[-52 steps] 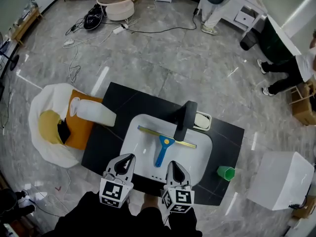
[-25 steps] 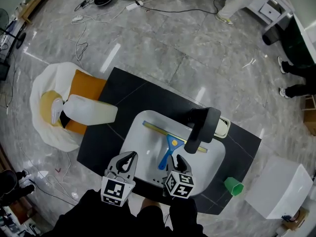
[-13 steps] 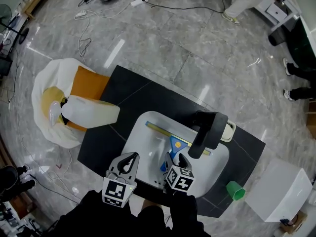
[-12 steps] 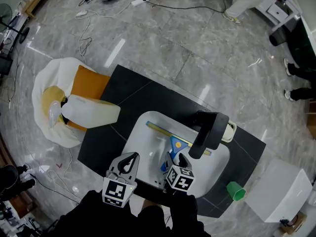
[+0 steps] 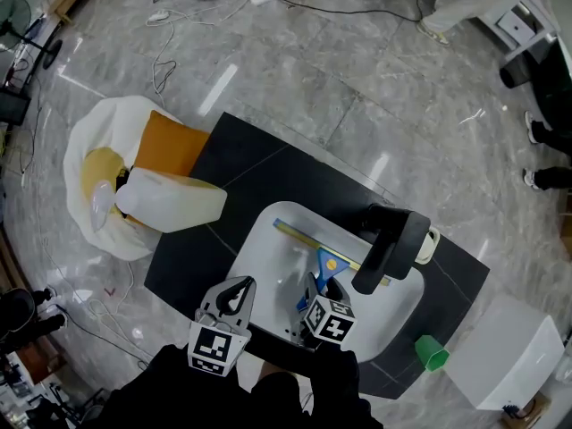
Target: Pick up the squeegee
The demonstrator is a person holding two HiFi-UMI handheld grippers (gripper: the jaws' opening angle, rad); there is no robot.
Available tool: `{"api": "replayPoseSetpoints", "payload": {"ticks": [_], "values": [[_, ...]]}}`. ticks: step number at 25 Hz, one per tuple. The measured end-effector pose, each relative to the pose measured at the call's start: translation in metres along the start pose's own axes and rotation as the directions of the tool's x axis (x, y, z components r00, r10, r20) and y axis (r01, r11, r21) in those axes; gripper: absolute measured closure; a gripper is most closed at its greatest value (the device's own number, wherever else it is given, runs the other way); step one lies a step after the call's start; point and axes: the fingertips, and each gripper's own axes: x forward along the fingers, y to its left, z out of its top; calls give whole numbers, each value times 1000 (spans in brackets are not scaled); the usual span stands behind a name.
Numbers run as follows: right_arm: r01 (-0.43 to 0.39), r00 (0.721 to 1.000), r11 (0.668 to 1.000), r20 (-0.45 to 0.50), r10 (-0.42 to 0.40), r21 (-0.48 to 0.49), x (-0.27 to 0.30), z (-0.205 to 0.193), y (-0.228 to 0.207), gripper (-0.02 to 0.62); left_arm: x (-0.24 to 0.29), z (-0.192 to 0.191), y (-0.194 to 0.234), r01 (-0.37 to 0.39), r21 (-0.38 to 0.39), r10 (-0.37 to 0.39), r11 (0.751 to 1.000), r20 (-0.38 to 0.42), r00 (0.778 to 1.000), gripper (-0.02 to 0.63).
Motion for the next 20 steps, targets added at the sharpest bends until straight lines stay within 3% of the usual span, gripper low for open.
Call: {"api": "replayPoseSetpoints", "payload": {"ticks": [7,20], "values": [[-5,1000,1000,-7,4,-9,6,-2,4,421,-3,-4,7,-16,-9,16,1000,-3,1000,580],[6,1000,998,-5,-6,66,4,-2,4,448,-13,1,11,-19,-3,19,1000,11,1000,580]]}}
